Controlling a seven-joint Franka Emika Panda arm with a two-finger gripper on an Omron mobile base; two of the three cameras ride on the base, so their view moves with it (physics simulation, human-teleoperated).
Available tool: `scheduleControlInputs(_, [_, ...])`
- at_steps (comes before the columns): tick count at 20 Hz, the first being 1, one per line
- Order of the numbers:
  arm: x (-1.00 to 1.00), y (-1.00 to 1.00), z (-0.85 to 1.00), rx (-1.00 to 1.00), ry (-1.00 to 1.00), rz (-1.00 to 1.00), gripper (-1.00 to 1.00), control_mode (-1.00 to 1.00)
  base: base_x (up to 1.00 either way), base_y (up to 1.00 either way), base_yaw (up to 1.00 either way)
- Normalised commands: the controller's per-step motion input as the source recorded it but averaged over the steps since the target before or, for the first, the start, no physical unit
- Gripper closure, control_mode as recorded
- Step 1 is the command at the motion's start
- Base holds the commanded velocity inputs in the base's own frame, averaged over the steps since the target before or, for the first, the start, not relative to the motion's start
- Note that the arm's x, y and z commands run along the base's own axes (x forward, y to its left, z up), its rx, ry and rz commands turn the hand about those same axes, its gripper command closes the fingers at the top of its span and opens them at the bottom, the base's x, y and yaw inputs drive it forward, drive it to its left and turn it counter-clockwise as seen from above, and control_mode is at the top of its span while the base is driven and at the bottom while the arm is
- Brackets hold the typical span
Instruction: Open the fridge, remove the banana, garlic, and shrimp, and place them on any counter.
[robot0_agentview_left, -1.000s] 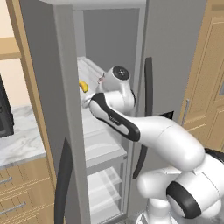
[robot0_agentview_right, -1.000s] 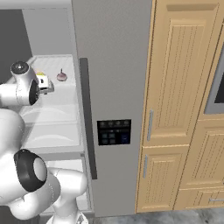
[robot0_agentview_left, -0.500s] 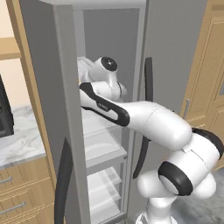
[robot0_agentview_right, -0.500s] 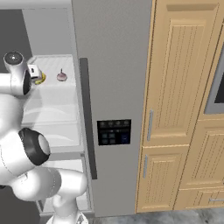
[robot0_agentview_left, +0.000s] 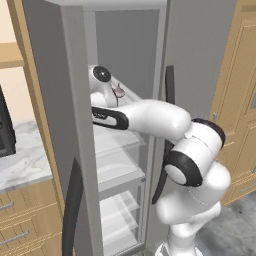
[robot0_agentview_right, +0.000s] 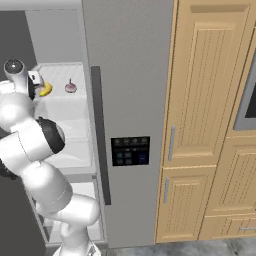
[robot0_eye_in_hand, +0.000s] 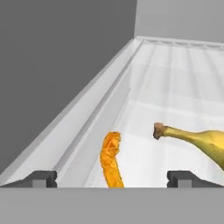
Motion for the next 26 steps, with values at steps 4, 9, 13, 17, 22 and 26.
scheduleControlInputs(4, [0.6,0.41,0.0,-0.02,0.0,-0.03,-1.0,-1.0,0.0,0.0,0.0])
scheduleControlInputs(9, [0.35,0.13,-0.07,-0.07,0.01,-0.09,-1.0,-1.0,0.0,0.0,0.0])
scheduleControlInputs(13, [-0.01,0.0,-0.21,-0.06,0.0,-0.09,-1.0,-1.0,0.0,0.0,0.0])
scheduleControlInputs(17, [-0.16,0.0,-0.21,-0.01,0.0,-0.06,-1.0,-1.0,0.0,0.0,0.0])
scheduleControlInputs(22, [-0.25,-0.03,-0.2,0.0,0.0,-0.04,-1.0,-1.0,0.0,0.0,0.0])
scheduleControlInputs(26, [-0.17,-0.01,-0.33,0.0,0.06,0.0,-1.0,-1.0,0.0,0.0,0.0])
